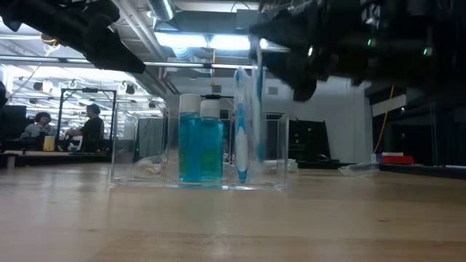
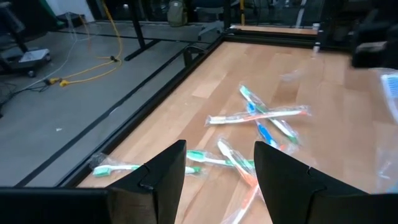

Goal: Pick & Place toothbrushing station
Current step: Put the blue toothbrush into the transparent organizer

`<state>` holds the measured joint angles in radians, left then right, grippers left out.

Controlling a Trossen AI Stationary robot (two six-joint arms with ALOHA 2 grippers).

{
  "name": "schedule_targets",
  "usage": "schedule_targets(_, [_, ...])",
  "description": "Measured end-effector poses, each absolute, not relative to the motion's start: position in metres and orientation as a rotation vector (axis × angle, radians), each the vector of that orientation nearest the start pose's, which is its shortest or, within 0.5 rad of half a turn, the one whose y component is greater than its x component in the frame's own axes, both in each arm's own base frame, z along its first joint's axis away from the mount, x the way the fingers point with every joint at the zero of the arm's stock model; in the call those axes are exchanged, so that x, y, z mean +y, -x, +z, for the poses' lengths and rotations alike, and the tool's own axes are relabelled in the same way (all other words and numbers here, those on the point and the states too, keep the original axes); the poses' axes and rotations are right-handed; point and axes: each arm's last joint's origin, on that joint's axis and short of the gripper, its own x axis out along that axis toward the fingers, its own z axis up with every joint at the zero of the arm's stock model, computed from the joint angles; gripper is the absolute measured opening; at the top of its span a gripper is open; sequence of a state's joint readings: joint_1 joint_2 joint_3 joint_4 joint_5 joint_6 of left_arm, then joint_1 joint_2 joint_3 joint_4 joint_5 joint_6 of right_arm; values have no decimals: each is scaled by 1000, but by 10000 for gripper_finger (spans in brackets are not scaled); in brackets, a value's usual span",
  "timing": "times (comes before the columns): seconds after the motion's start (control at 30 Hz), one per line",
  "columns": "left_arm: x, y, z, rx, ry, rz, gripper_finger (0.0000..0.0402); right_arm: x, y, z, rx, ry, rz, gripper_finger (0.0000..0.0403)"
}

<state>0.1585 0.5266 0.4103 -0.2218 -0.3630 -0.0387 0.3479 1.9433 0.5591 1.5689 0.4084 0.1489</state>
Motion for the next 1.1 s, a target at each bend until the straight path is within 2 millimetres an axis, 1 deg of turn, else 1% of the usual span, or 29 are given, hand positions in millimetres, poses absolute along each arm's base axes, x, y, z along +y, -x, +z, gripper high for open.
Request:
schedule_targets(0.1, [31, -128, 236, 329, -1, 543, 184, 100, -290, 156, -228, -183, -42, 228])
schedule_targets(0.2, [31, -128, 236, 329, -1, 543, 184, 102, -275, 168, -238, -144, -92, 228])
schedule_targets(0.3, [31, -128, 236, 329, -1, 543, 184, 102, -259, 174, -234, -163, -100, 228])
schedule_targets(0.37, [31, -128, 236, 329, -1, 543, 184, 104, -253, 173, -209, -184, -86, 228])
schedule_targets(0.47, [31, -128, 236, 326, -1, 544, 184, 106, -255, 171, -175, -186, -92, 229])
schedule_targets(0.73, [31, -128, 237, 316, 0, 543, 184, 115, -273, 179, -139, -142, -65, 229])
schedule_targets(0.9, [31, -128, 237, 319, -6, 538, 184, 116, -276, 183, -156, -126, -66, 226])
schedule_targets(1.1, [31, -128, 237, 319, -6, 537, 184, 115, -274, 192, -227, -77, -98, 214])
